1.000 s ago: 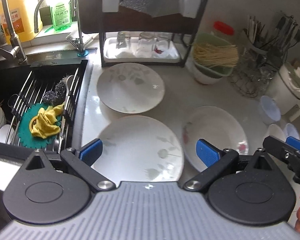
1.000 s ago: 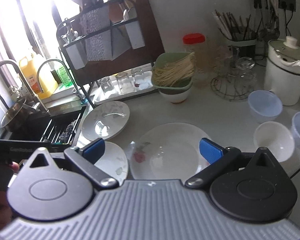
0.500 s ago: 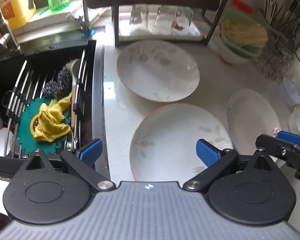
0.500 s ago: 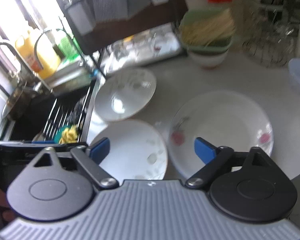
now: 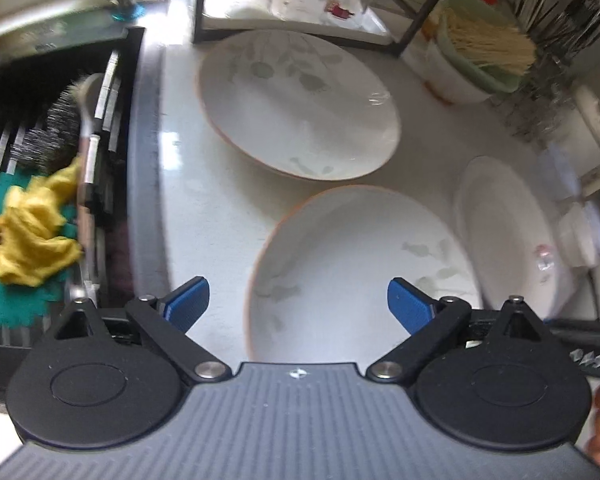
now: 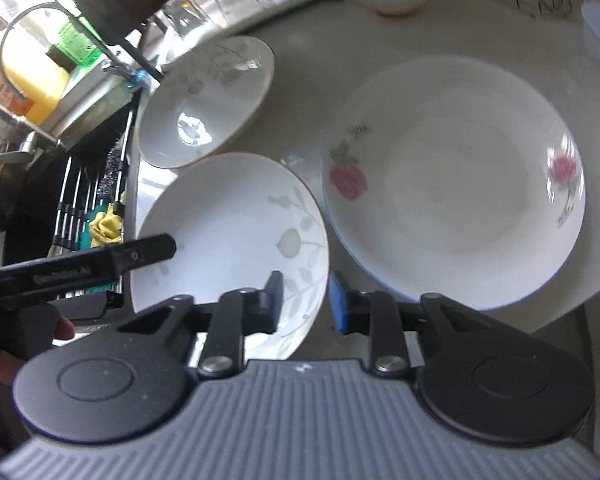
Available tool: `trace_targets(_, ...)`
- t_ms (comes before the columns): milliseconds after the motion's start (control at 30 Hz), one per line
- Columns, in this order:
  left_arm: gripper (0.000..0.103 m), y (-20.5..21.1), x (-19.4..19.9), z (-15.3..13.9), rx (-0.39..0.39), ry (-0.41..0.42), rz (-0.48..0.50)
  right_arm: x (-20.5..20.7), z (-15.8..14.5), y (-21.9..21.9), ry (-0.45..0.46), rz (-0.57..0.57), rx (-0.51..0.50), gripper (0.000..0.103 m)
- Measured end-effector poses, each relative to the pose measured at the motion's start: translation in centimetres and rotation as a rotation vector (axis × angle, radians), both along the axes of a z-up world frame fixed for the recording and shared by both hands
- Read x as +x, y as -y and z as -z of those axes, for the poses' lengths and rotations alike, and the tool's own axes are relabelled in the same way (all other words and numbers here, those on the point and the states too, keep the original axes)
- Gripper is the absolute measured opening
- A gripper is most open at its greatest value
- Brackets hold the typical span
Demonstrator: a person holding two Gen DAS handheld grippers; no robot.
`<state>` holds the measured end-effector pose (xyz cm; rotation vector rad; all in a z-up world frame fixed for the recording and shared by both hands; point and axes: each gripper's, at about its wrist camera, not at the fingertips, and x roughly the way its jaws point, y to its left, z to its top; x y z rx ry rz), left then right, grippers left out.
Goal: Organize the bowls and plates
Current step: 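Close the right gripper on the plate rim while the left gripper also closes on it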
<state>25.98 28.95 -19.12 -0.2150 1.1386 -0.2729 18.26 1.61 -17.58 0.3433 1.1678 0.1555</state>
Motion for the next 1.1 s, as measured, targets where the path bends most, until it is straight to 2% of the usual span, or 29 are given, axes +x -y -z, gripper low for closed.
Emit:
trace_targets(100,0.094,0.8,0.4,0.3,0.044,0.025,0.031,-0.1,0.6,0.0,-0.017,0.004,0.001,0.023)
trace_targets(167,0.091,1.0,0.8,0.5,0.045,0.028,0.043,0.1,1.0,-0.2,-0.020,0.015,-0.001,0.021)
trace_targets(333,0.071,1.6,1.4,0.9,0.052,0.026,0.091,0.4,2.3,0.1,-0.029,0.067,0.028,0.013)
trace_targets(367,0.069,1.8,1.5,1.0,0.056,0.028,0.104,0.4,2.4,0.1,-0.026,0.071,0.031,0.013)
trace_targets(500,0.068,2.1,1.6,1.9,0.075,0.017,0.134,0.5,2.7,0.4,-0.001,0.082,0.047,0.012)
trace_targets(733,0.068,0.9,2.1,2.0,-0.024,-0.034,0.115,0.6,2.8,0.9,0.019,0.107,0.082,0.012)
trace_targets(900,0.068,0.8,1.6,0.8,-0.027,-0.024,0.138,0.2,1.7,1.0,0.033,0.097,0.098,0.012)
trace_targets(1100,0.068,0.4,1.0,-1.2,-0.083,-0.044,0.079,-0.1,-0.1,1.7,0.059,0.065,0.125,0.012)
